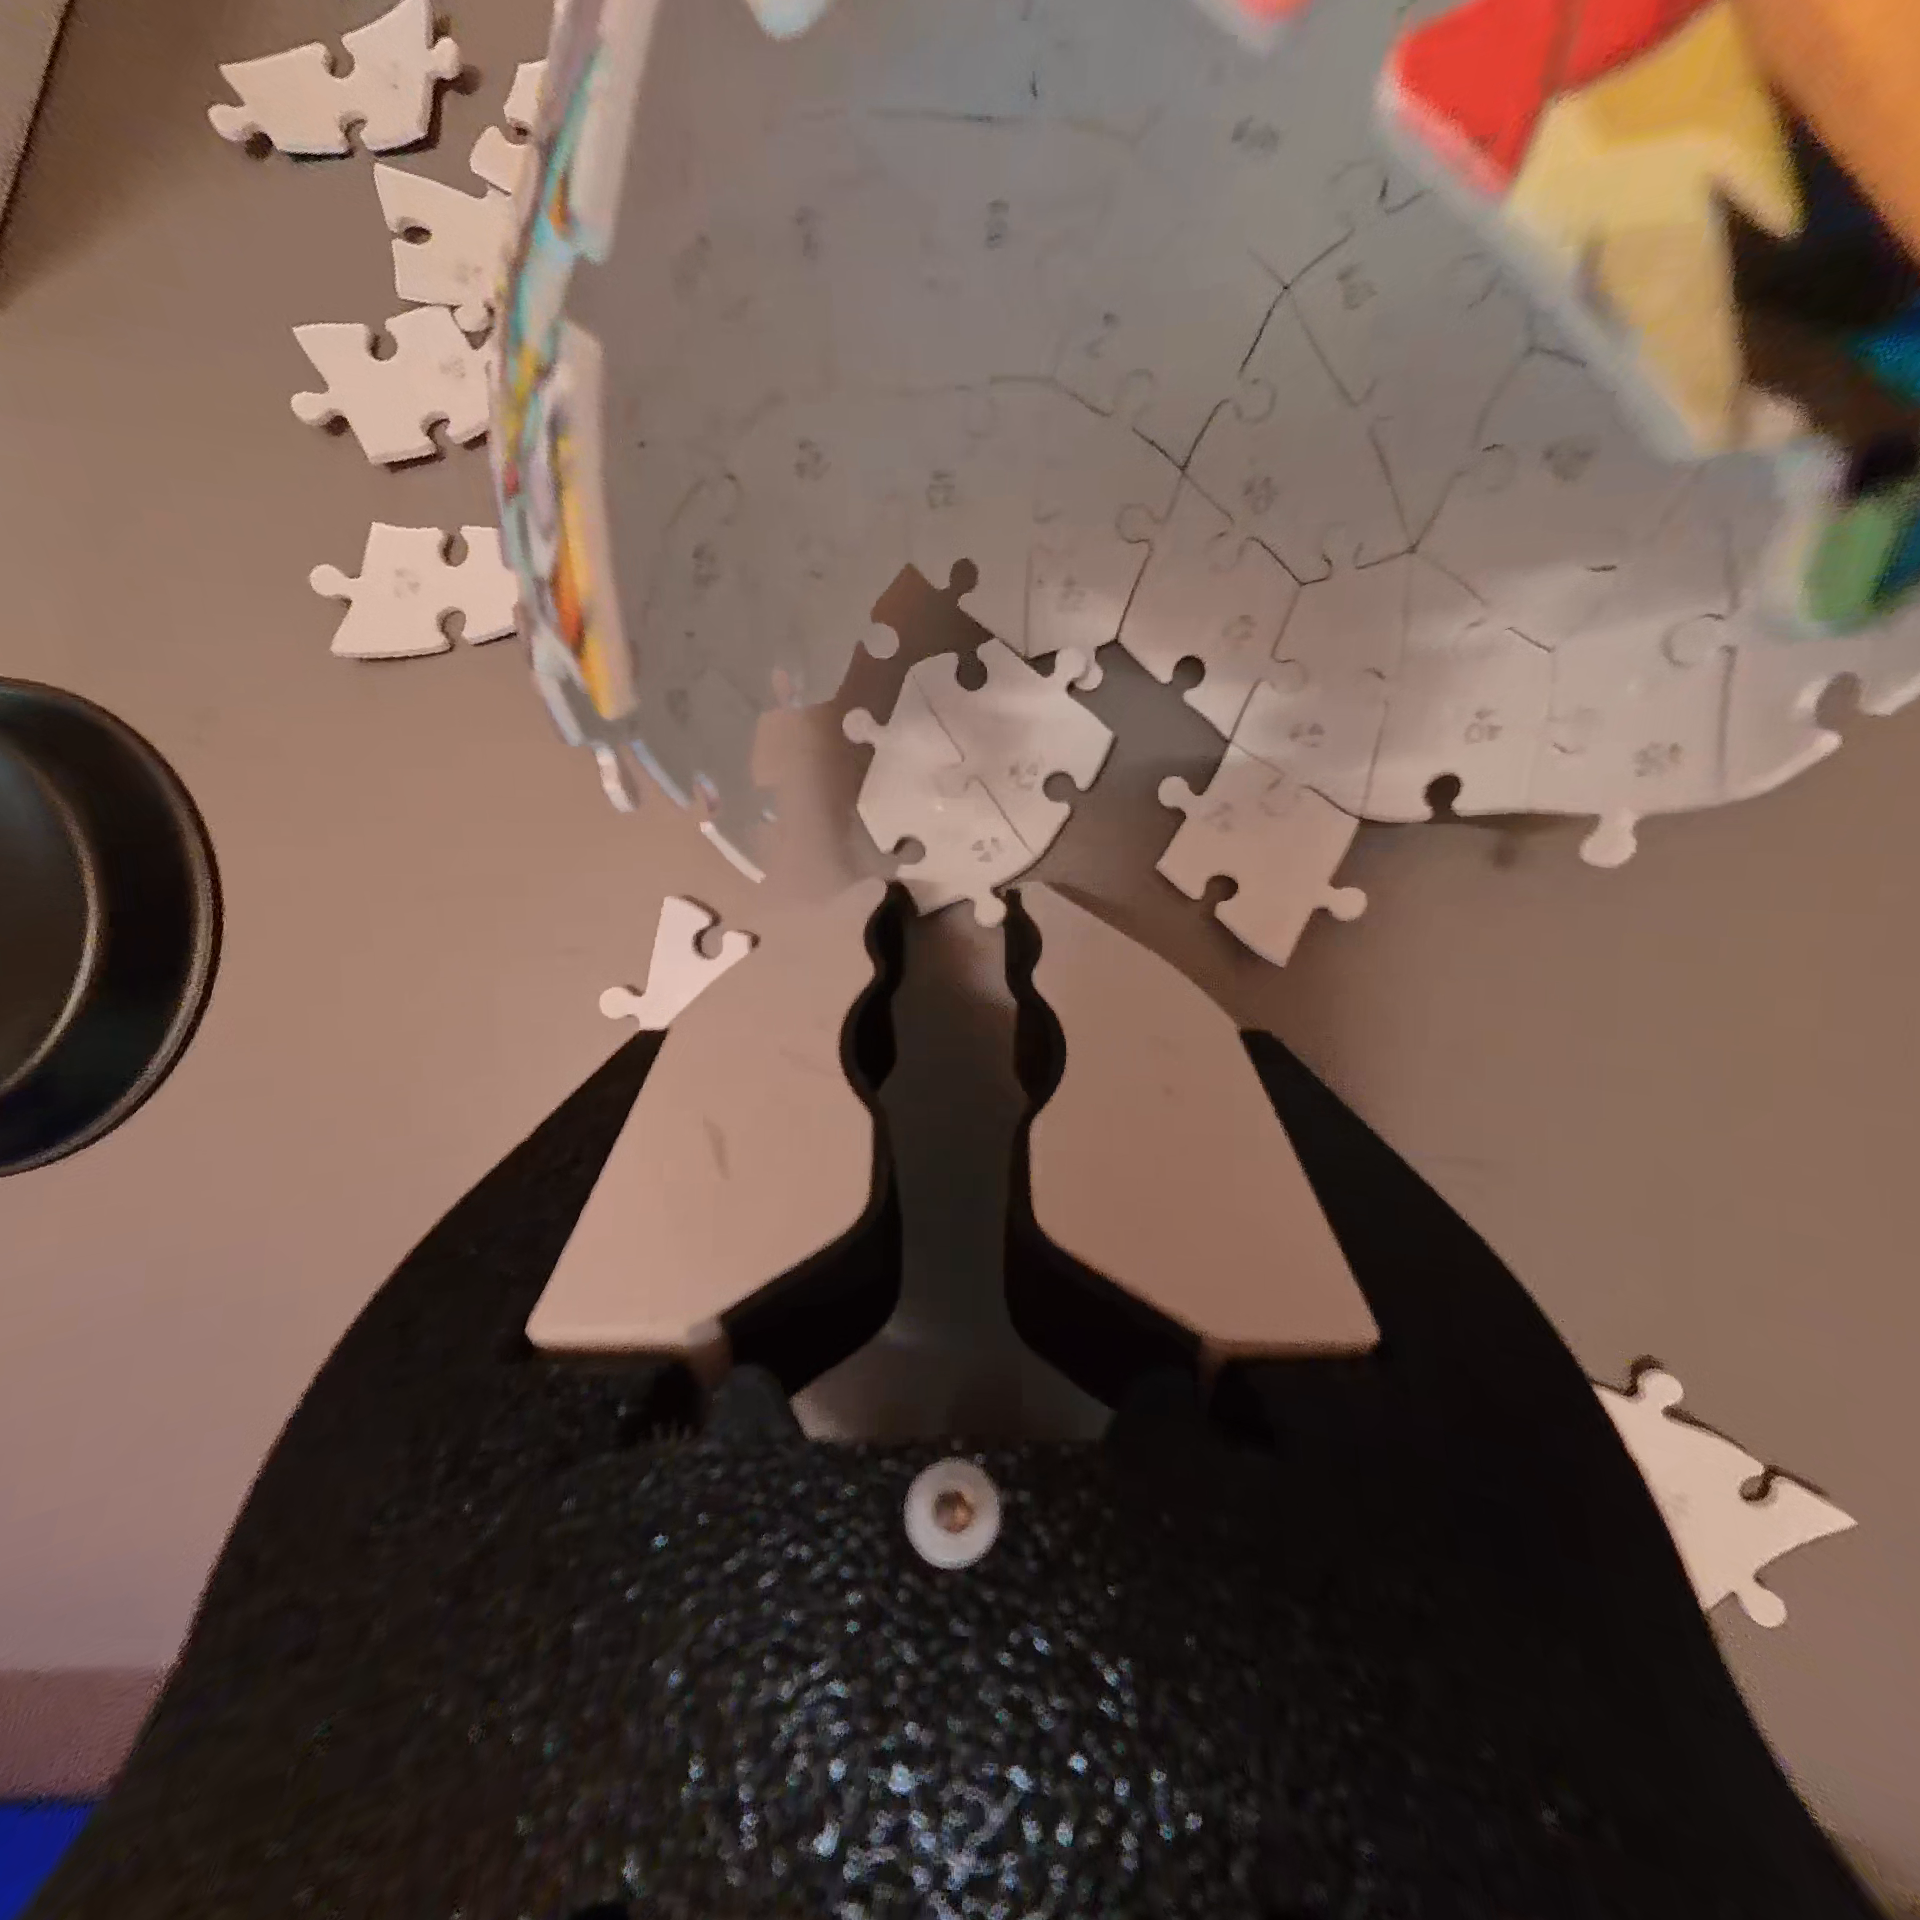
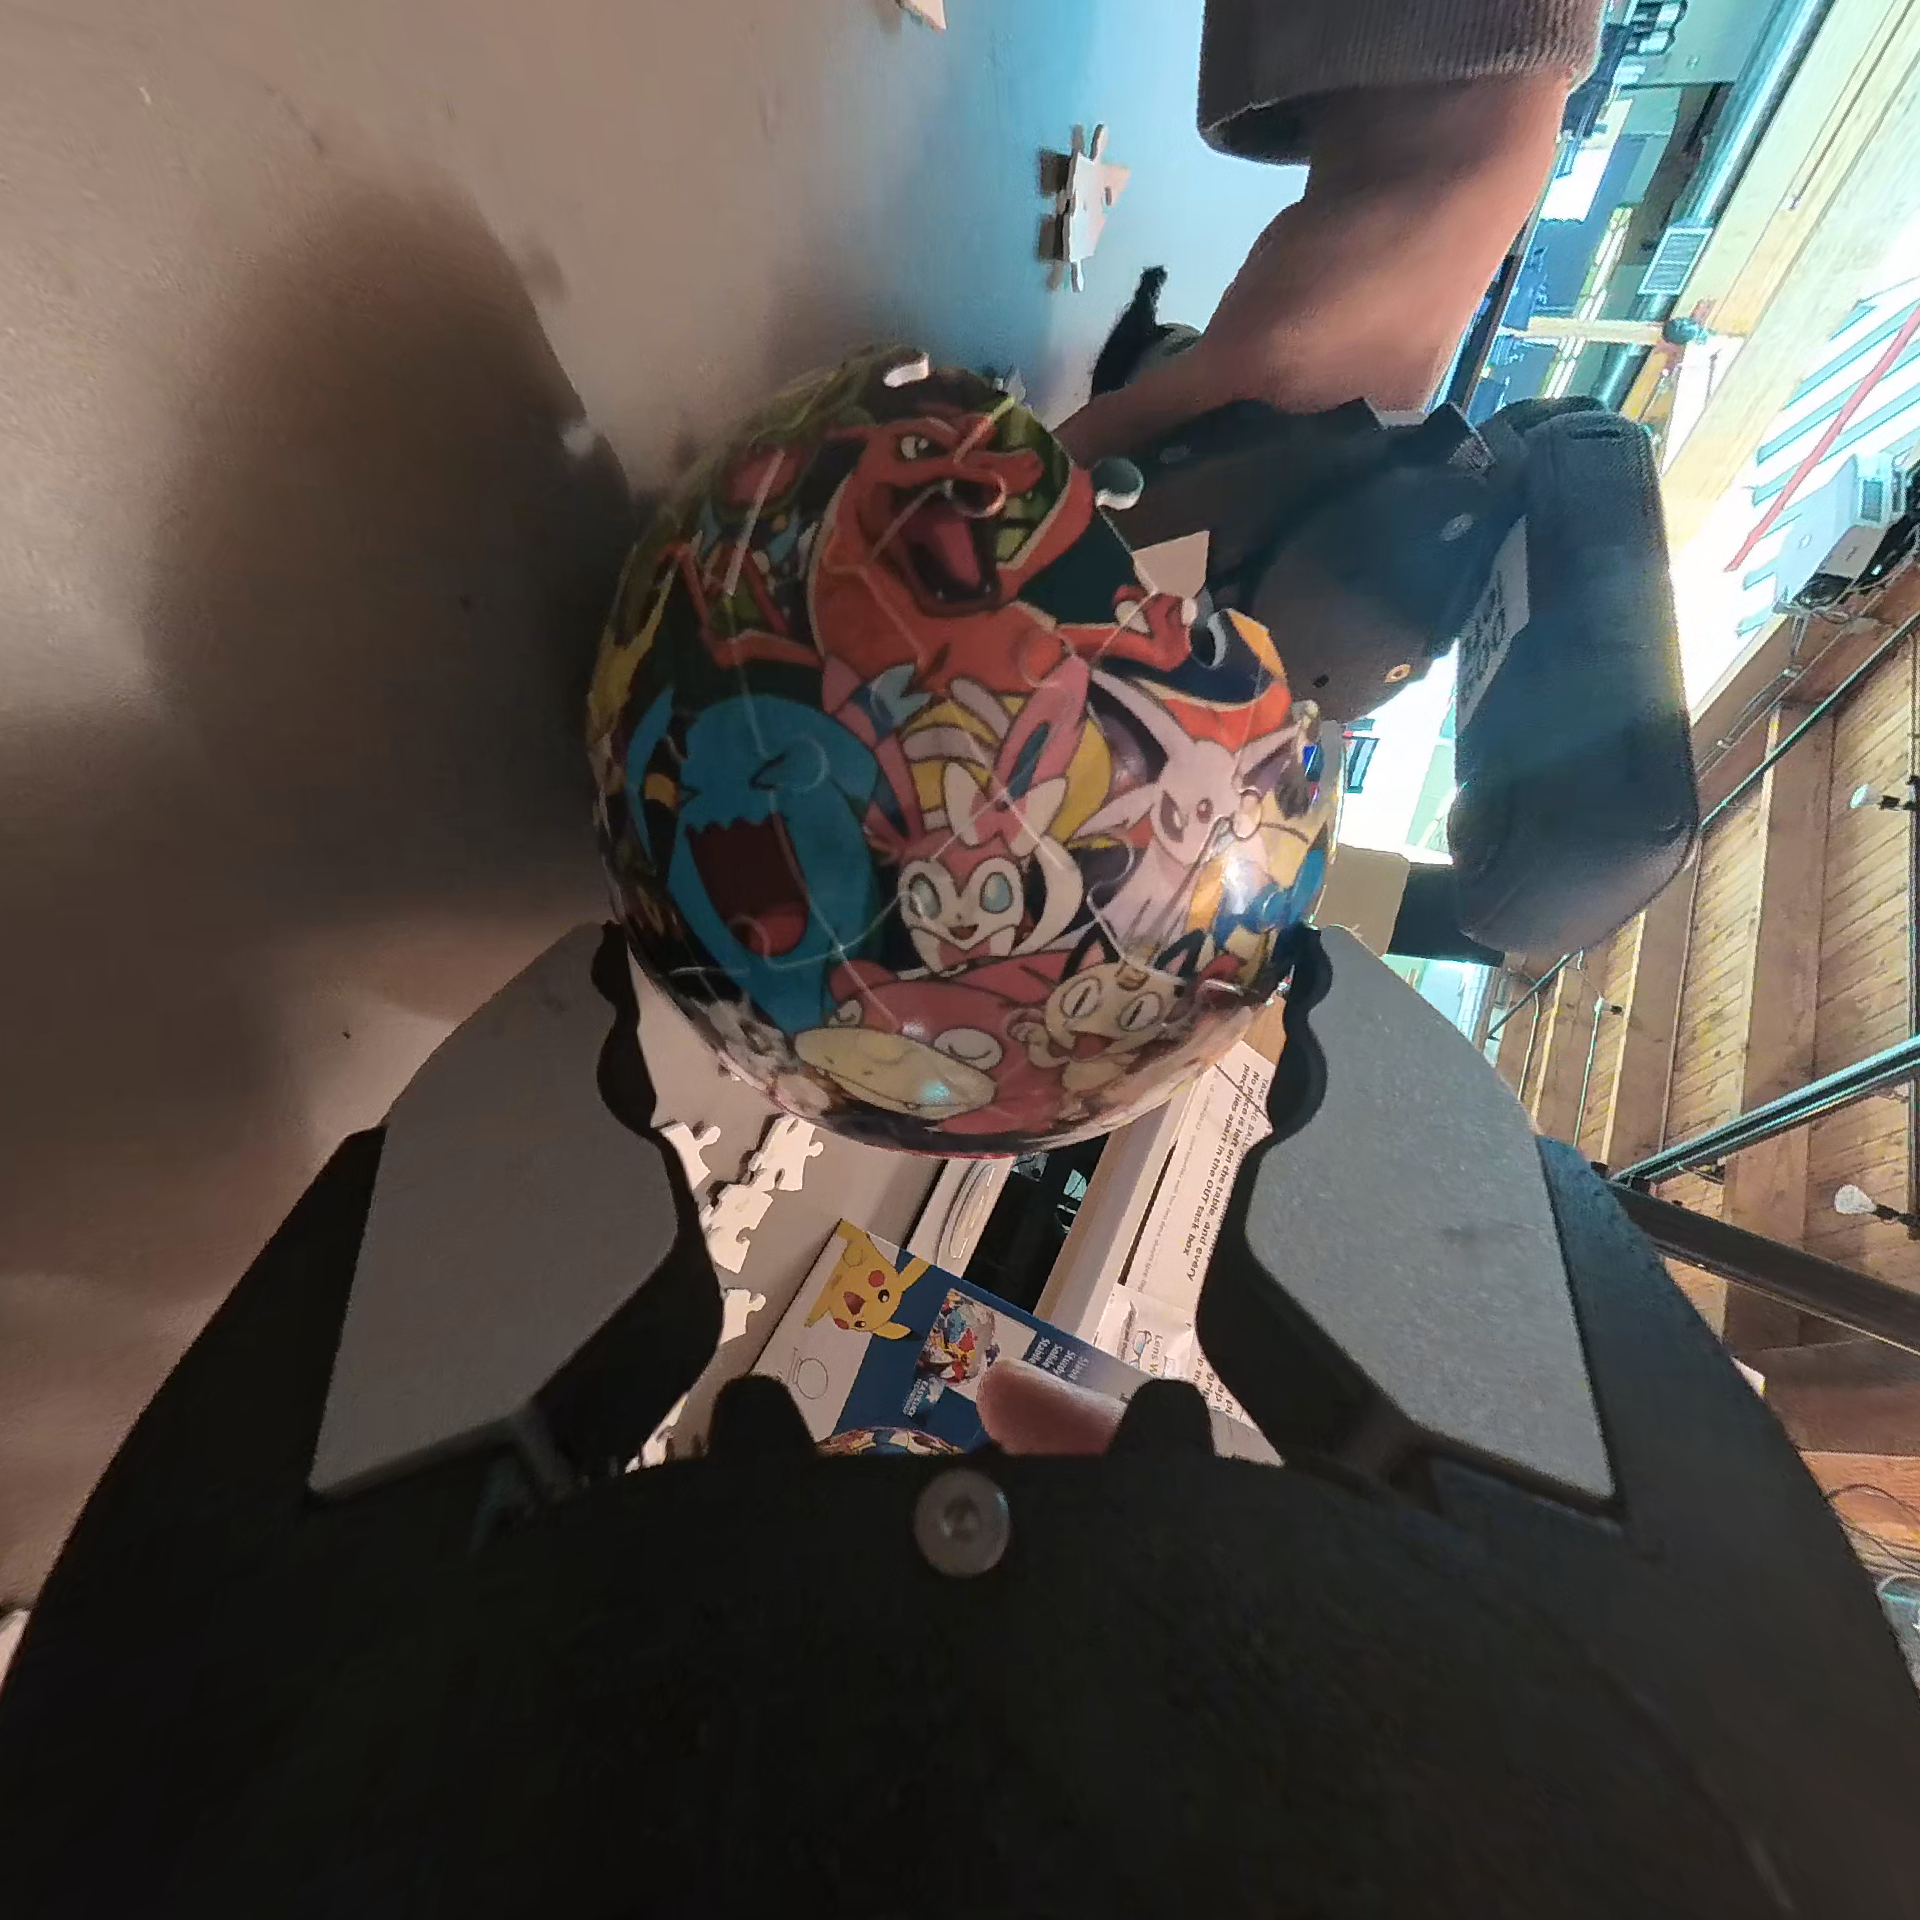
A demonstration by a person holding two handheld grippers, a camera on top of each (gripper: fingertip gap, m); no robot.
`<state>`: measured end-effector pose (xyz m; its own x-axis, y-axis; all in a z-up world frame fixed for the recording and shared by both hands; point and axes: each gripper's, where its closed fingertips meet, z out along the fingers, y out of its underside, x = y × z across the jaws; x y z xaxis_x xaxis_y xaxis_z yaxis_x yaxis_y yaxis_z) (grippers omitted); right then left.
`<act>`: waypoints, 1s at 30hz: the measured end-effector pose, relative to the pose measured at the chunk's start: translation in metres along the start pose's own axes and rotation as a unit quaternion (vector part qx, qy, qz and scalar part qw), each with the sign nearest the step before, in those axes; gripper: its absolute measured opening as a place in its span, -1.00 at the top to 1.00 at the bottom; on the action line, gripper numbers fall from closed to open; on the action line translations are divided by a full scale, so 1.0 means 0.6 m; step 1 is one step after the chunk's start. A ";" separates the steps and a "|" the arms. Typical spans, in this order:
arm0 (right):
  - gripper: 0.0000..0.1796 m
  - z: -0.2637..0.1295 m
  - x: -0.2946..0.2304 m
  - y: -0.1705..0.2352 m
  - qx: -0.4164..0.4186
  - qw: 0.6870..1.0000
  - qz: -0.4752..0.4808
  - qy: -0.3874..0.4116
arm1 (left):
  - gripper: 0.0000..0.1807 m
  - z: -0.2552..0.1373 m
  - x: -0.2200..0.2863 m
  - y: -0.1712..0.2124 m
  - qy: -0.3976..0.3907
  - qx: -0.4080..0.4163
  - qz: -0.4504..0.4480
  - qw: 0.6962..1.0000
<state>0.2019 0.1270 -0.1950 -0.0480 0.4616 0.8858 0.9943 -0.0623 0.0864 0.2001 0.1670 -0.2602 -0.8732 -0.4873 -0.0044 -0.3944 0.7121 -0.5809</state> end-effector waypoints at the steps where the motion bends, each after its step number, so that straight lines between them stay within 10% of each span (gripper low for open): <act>1: -0.31 0.000 0.000 0.000 0.000 1.000 0.000 0.000 | 0.81 0.000 0.000 0.000 0.000 0.000 0.000 1.000; 30: -0.32 -0.002 -0.001 0.001 -0.003 1.000 -0.002 -0.003 | 0.99 -0.028 0.026 -0.034 0.002 0.107 -0.039 0.993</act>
<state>0.2022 0.1256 -0.1952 -0.0513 0.4667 0.8830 0.9936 -0.0657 0.0924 0.1899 0.1535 -0.2348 -0.8438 -0.5344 0.0495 -0.3905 0.5480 -0.7397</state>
